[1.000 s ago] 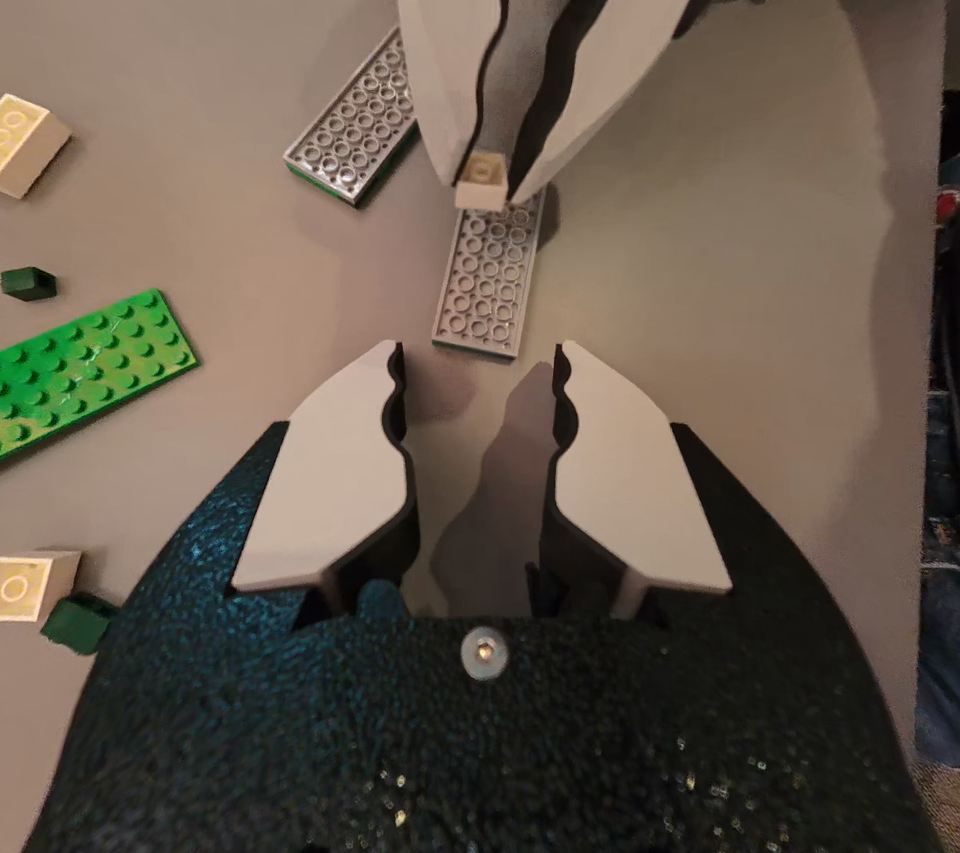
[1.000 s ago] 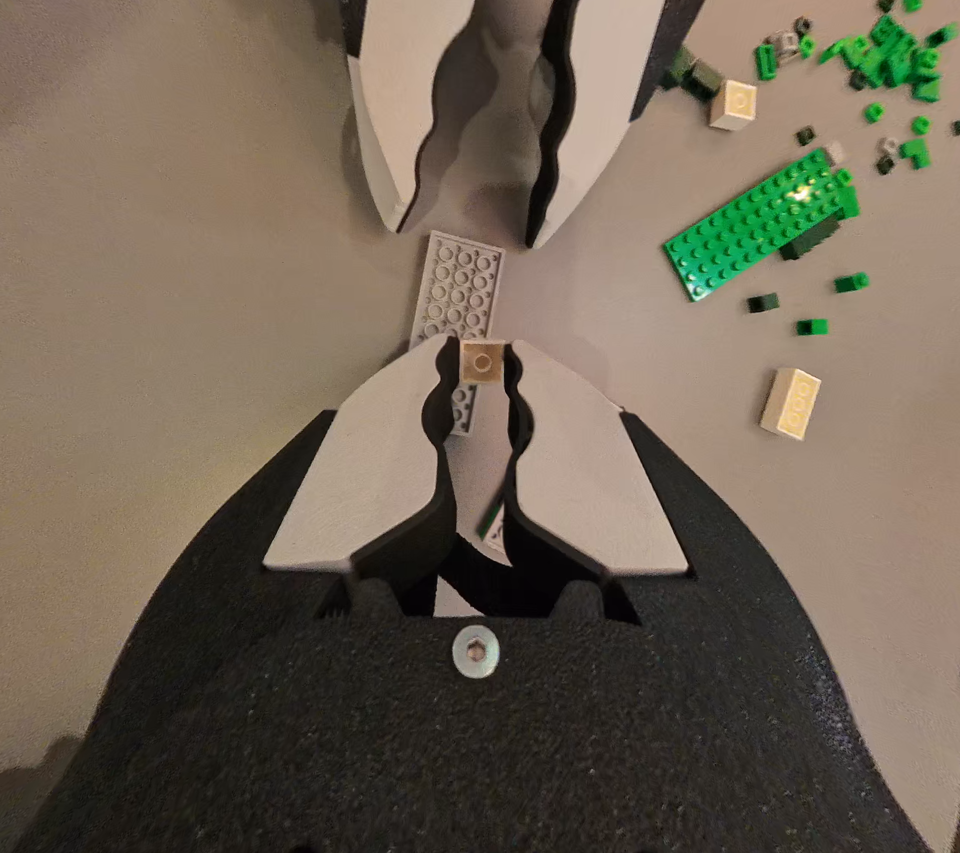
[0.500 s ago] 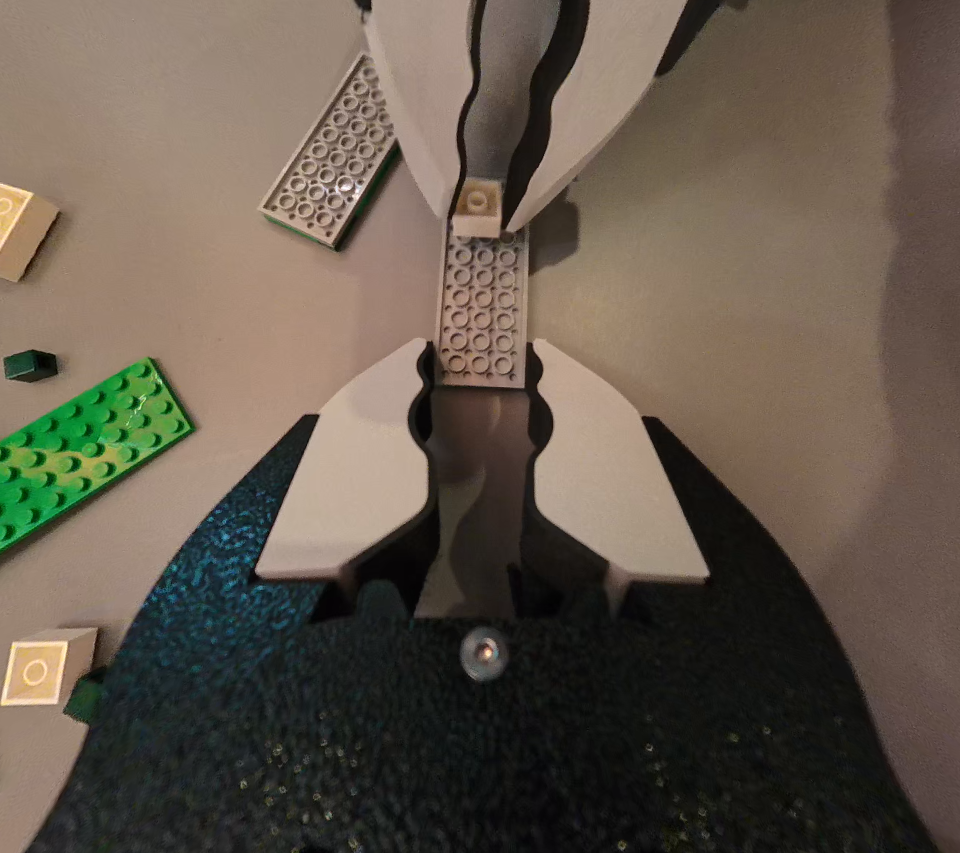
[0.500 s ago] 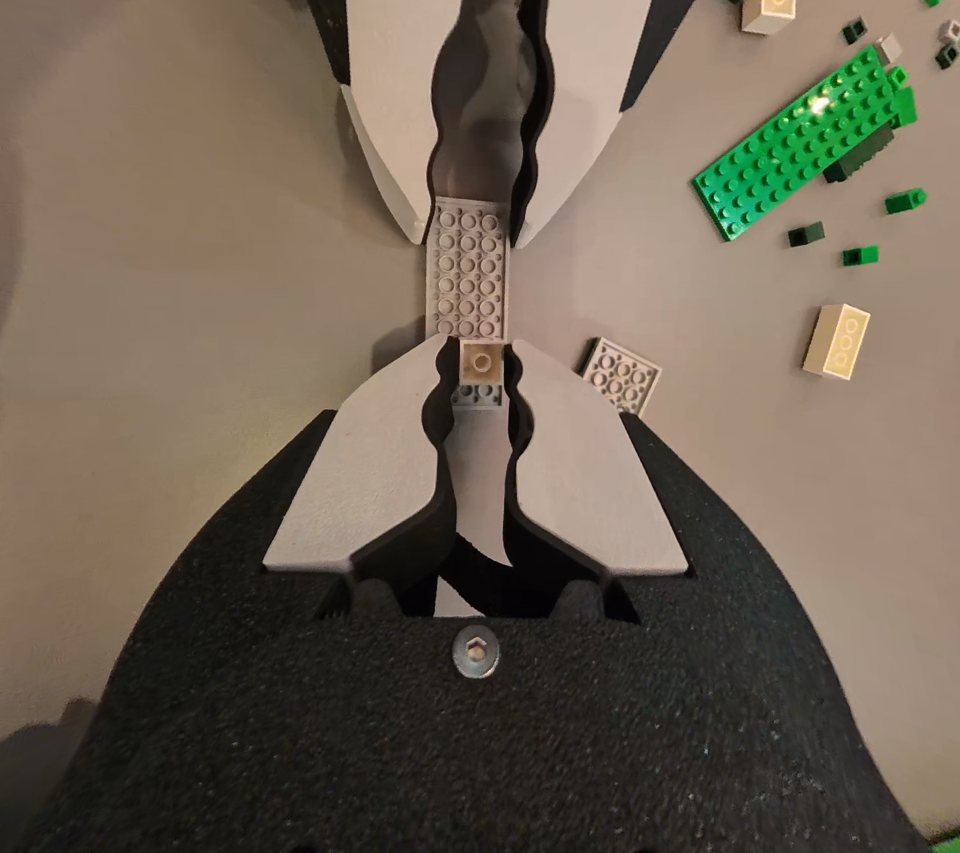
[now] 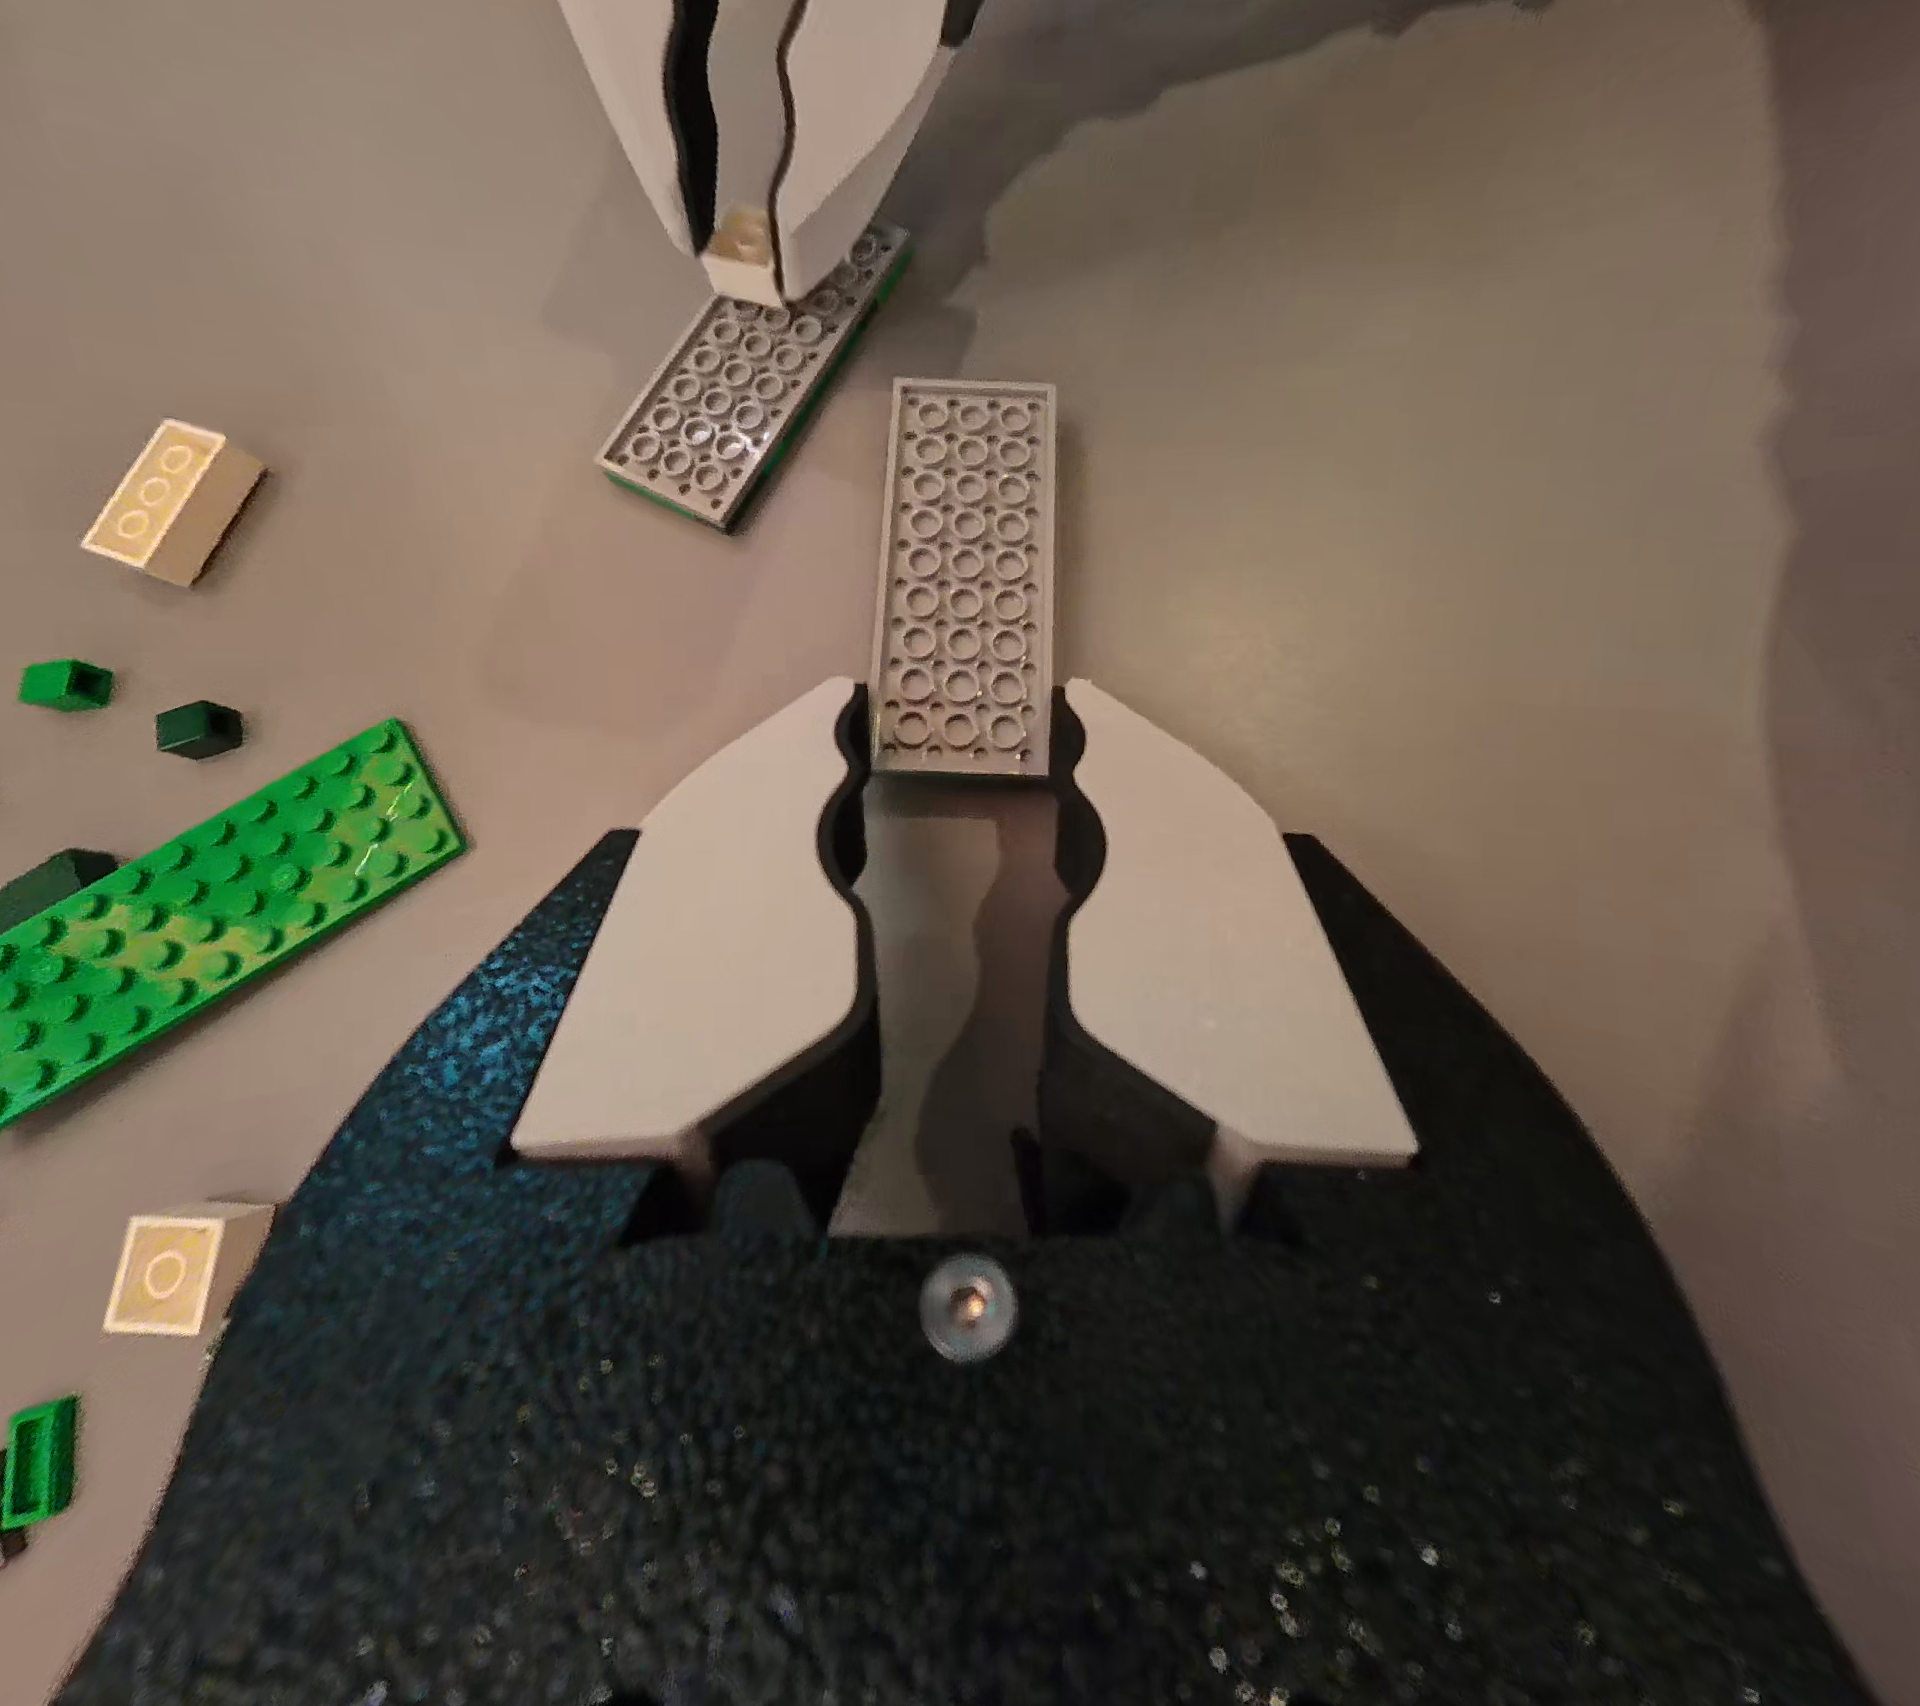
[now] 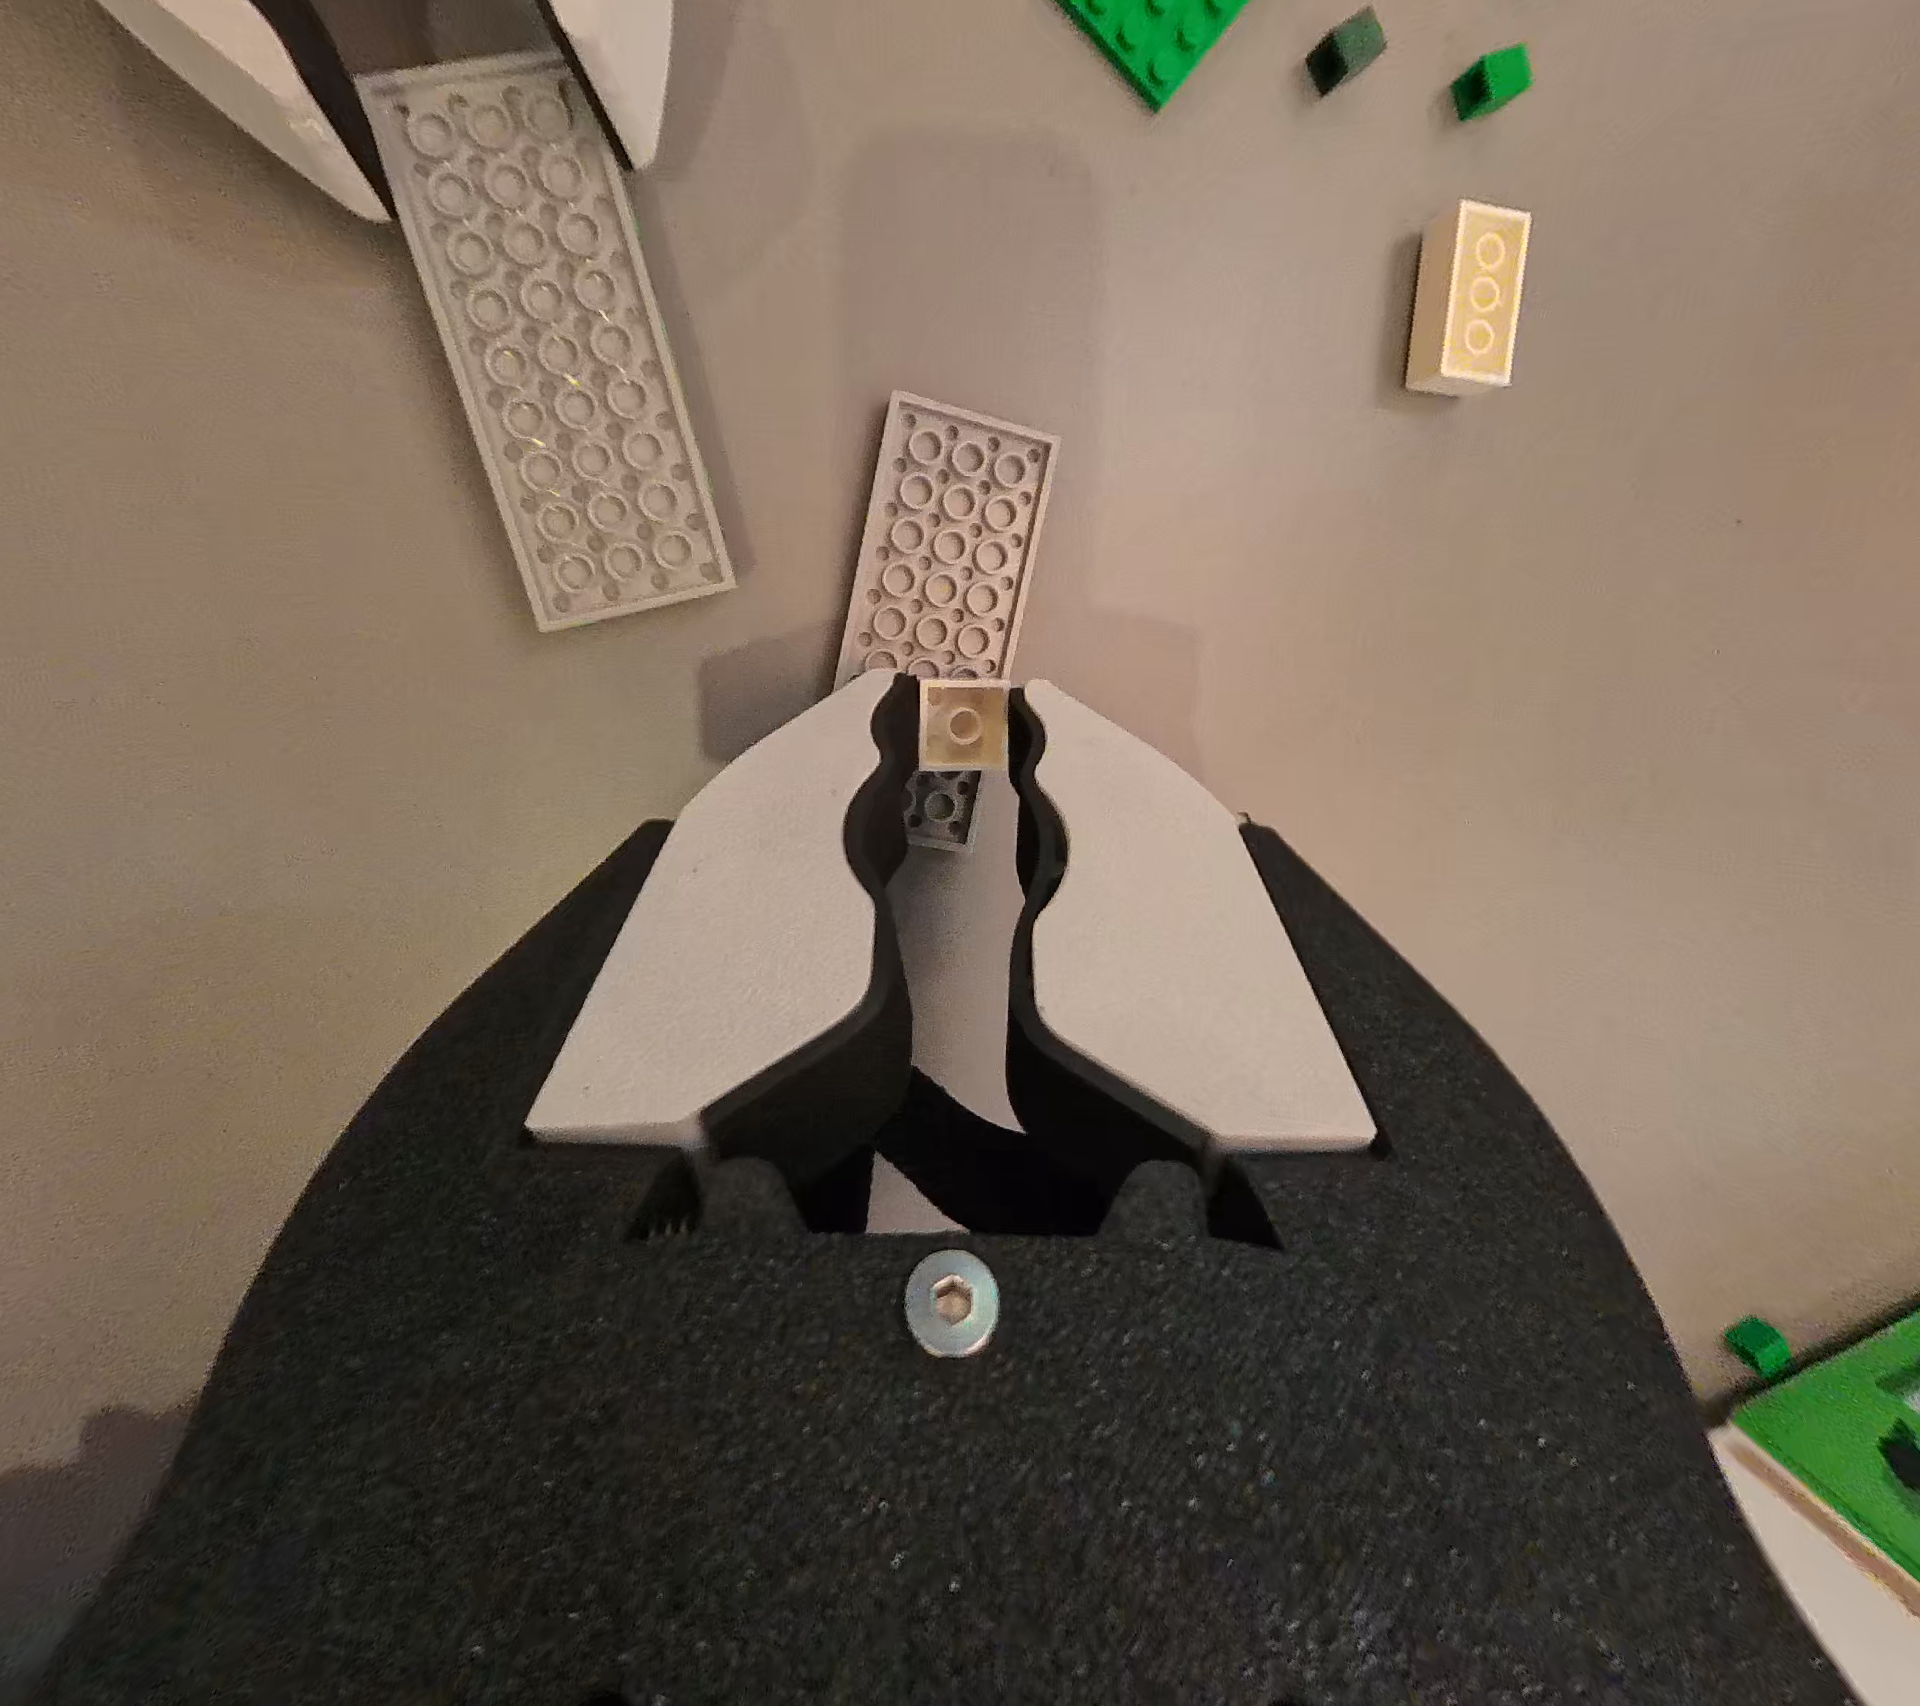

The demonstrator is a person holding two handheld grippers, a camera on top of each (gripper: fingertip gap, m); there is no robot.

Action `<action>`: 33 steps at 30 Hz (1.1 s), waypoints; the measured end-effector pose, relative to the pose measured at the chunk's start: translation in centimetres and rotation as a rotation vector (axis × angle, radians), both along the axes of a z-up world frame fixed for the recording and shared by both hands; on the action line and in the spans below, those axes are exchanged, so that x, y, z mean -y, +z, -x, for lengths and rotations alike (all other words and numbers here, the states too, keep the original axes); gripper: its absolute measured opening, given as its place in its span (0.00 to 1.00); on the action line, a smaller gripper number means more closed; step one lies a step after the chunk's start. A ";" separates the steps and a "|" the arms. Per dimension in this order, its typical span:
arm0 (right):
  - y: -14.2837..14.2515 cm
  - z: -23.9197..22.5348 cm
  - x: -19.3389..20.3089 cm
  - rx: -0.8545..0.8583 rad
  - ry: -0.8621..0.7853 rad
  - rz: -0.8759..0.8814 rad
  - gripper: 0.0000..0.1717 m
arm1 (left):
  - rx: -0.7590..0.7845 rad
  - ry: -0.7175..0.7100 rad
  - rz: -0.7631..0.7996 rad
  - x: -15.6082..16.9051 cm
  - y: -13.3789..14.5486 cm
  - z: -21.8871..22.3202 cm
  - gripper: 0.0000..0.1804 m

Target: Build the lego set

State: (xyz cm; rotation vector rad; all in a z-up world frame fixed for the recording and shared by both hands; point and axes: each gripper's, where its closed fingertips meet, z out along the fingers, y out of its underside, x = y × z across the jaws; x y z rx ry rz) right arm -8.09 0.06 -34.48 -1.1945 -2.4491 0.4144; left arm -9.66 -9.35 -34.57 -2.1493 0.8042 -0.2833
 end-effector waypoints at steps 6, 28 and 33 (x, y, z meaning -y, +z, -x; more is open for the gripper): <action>2.8 0.6 1.1 -0.127 -0.011 0.073 0.23 | 0.013 0.015 -0.023 -0.2 0.4 0.3 0.18; 8.6 1.1 5.7 -0.338 -0.238 1.108 0.04 | 0.113 0.124 -0.381 -1.2 6.6 1.4 0.28; 9.6 0.6 5.6 -0.488 -0.094 0.906 0.04 | 0.348 0.163 -0.435 -0.6 8.8 2.5 0.27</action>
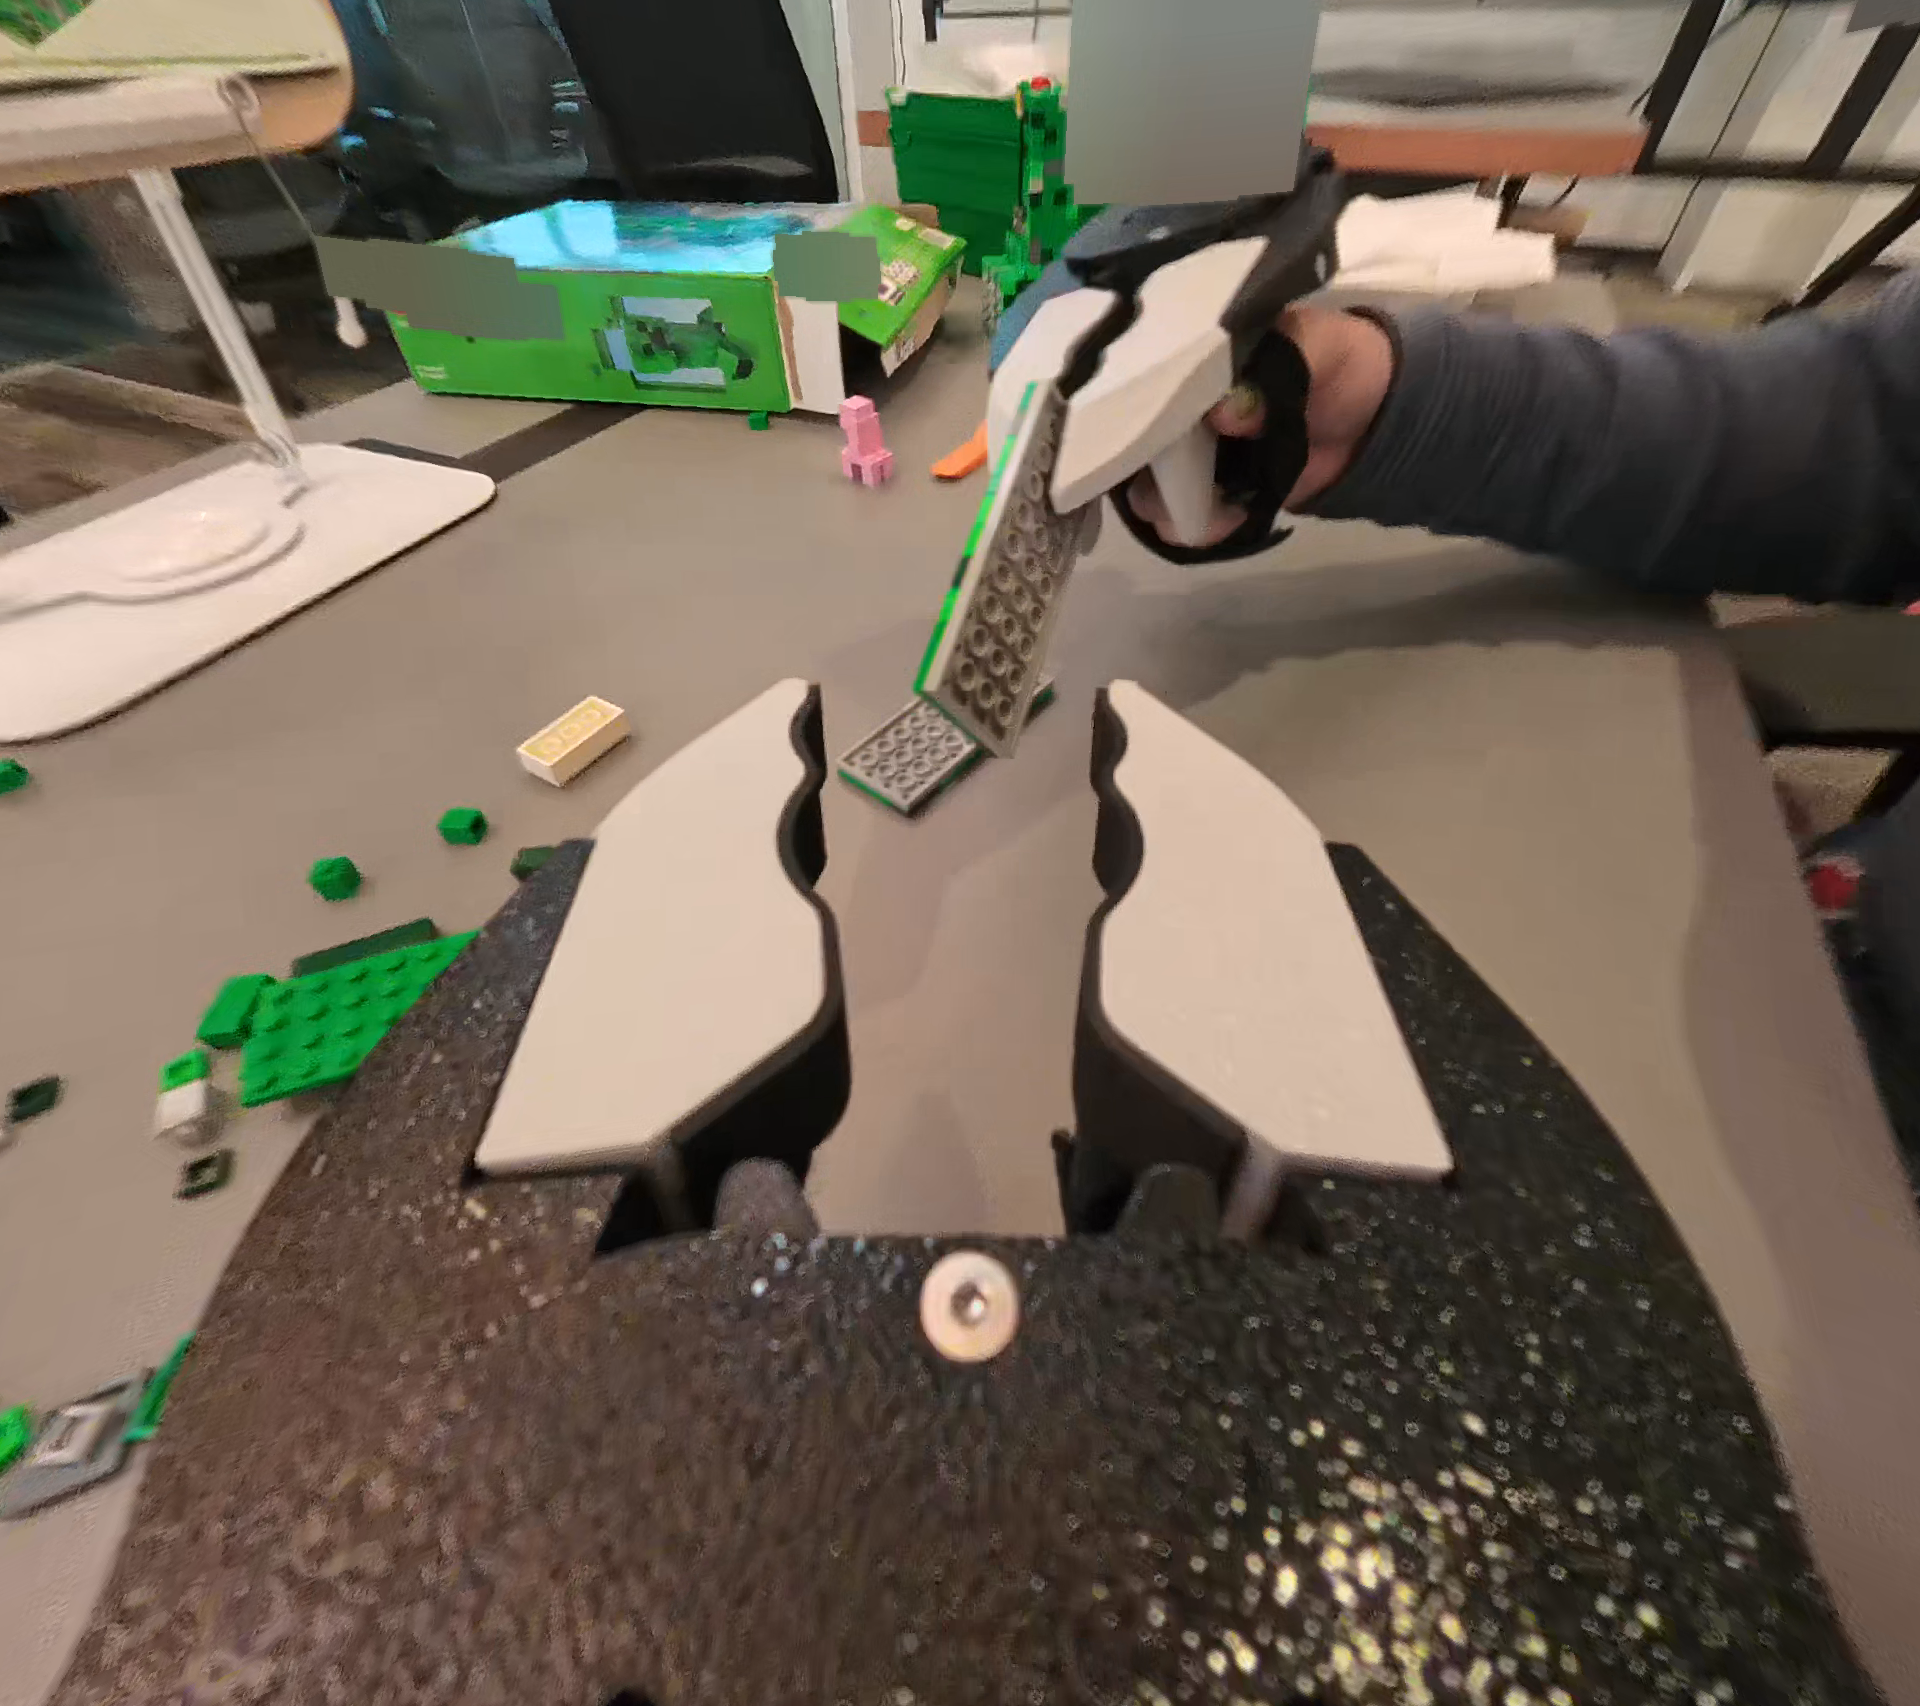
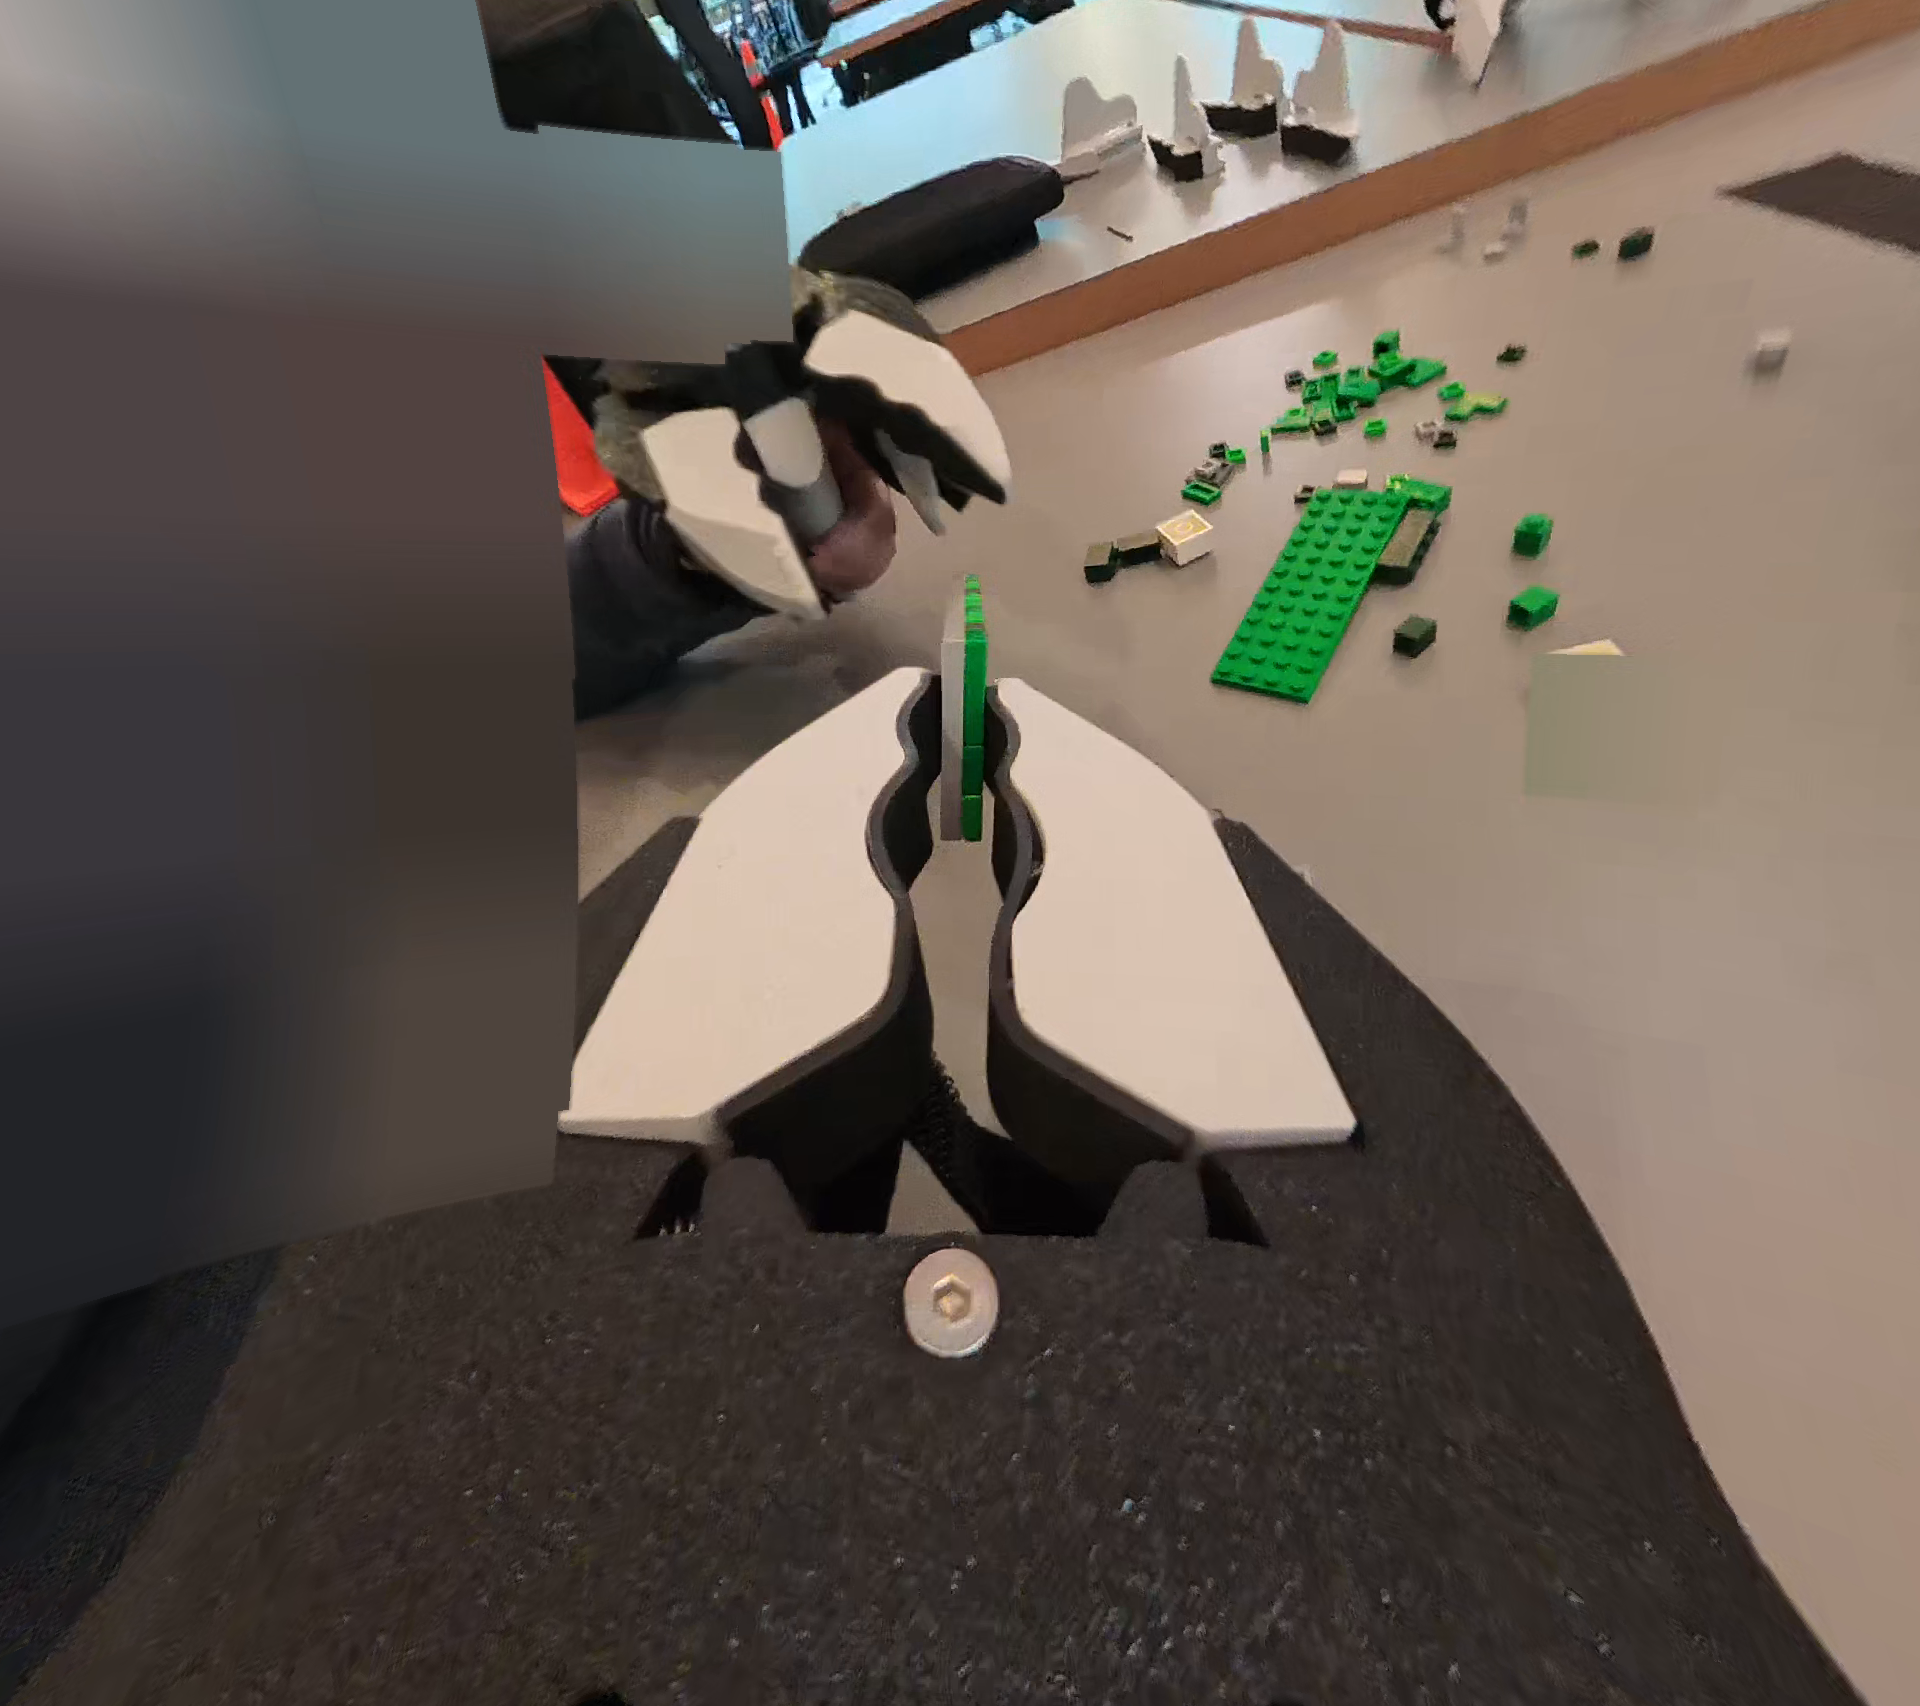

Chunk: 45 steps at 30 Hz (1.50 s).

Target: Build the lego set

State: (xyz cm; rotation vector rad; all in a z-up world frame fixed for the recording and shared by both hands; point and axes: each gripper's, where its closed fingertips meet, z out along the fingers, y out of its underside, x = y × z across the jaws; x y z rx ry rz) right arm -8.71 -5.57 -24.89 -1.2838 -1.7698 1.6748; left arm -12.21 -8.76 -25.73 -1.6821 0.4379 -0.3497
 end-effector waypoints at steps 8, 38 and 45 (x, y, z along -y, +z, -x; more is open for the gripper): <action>0.7 -0.4 2.1 -0.114 0.095 -0.021 0.04 | 0.159 -0.173 0.071 0.0 -0.8 -2.5 0.15; -9.4 -1.1 -5.4 0.224 0.207 -0.723 0.10 | -1.096 0.239 -0.447 2.9 0.0 -1.8 0.03; -4.8 -0.2 -5.7 0.065 0.102 -0.742 0.09 | -1.057 0.252 -0.442 3.0 0.2 -1.5 0.03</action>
